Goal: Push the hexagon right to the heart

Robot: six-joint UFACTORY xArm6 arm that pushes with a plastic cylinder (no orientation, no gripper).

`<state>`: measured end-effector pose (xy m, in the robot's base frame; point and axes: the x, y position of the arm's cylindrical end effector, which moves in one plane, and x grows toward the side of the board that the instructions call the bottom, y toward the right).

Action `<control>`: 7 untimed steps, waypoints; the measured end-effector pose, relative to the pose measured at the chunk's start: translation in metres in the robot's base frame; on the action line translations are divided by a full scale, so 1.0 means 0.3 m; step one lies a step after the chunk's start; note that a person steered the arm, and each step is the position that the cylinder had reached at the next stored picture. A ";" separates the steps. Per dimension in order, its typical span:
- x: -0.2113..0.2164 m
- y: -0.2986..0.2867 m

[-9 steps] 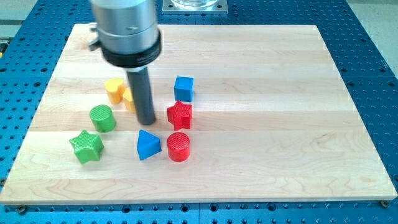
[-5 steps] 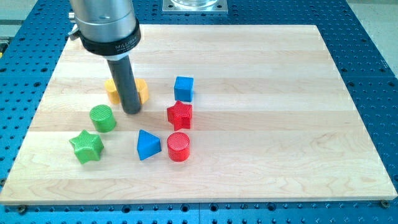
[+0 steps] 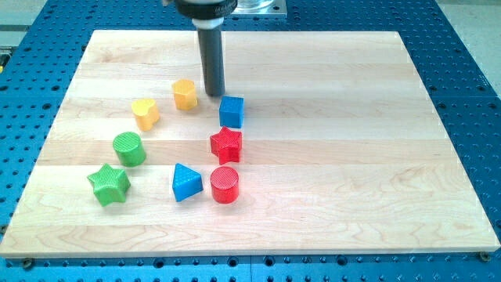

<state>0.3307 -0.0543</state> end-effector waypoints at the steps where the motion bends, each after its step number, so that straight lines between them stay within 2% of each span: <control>1: -0.078 -0.171; 2: 0.089 -0.166; 3: 0.195 -0.141; 4: 0.155 -0.129; 5: 0.046 -0.103; 7: 0.017 -0.014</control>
